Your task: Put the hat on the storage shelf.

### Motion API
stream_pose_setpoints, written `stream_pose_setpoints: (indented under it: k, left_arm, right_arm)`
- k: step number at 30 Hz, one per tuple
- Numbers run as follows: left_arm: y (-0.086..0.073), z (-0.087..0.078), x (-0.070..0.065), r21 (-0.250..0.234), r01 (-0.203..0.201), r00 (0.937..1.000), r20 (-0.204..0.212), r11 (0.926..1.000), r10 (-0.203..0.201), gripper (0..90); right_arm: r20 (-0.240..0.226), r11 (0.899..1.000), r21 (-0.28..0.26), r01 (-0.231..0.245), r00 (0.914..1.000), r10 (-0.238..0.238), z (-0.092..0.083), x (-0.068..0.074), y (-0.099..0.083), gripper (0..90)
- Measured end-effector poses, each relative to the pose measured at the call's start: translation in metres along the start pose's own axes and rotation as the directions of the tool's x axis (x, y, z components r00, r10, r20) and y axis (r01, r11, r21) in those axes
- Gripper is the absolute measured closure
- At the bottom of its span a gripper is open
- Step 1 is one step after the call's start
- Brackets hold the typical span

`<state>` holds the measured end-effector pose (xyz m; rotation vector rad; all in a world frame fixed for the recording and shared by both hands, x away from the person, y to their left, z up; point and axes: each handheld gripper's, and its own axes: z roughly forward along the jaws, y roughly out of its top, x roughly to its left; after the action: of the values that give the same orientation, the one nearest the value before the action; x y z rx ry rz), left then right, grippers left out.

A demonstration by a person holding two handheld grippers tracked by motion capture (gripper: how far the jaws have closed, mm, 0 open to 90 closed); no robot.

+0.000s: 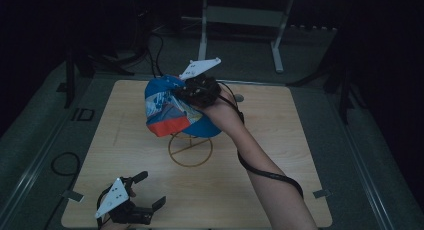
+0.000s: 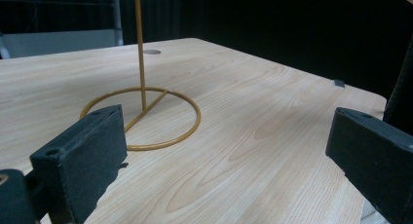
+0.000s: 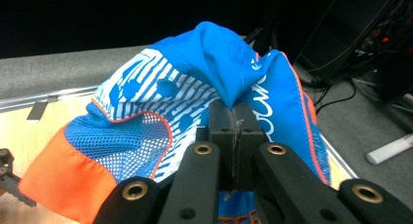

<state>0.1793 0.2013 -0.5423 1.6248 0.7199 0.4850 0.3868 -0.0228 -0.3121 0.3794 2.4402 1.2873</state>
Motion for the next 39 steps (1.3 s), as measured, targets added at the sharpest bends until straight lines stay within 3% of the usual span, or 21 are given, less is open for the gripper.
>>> stream_pose_setpoints:
  k: [2,10,14,18,22,27,39]
  left_arm:
    - [0.0,0.0,0.0,0.0,0.002,1.0,0.005,1.0,-0.002,1.6]
    - [-0.001,0.0,0.001,-0.001,0.003,1.0,0.009,1.0,-0.003,1.6]
    - [-0.002,0.0,0.001,-0.002,0.008,0.9999,0.011,1.0,-0.008,1.6]
    - [-0.002,0.001,0.001,0.003,0.009,0.9999,0.012,1.0,-0.009,1.6]
    - [-0.002,0.001,0.0,0.003,0.008,0.9999,0.012,1.0,-0.008,1.6]
    - [-0.003,0.002,0.0,0.005,0.009,0.9999,0.015,0.9999,-0.009,1.6]
    - [-0.004,0.004,-0.001,0.011,0.011,0.9997,0.022,0.9999,-0.011,1.6]
  right_arm:
    - [-0.021,1.0,0.02,-0.001,0.9998,0.001,0.005,0.001,-0.001,89.7]
    - [-0.017,0.999,0.045,0.003,0.9998,-0.002,0.009,0.001,-0.01,88.0]
    - [-0.01,1.0,0.028,-0.004,0.9999,0.004,0.004,0.0,-0.017,82.7]
    - [-0.006,0.999,0.014,-0.045,0.999,0.045,-0.003,-0.006,-0.025,77.9]
    - [-0.032,0.997,-0.019,-0.079,0.9964,0.079,-0.012,-0.009,-0.032,77.0]
    - [-0.024,0.996,-0.025,-0.087,0.996,0.087,-0.02,-0.009,-0.042,72.3]
    - [-0.061,0.99,-0.062,-0.127,0.9904,0.124,-0.028,-0.007,-0.065,67.9]
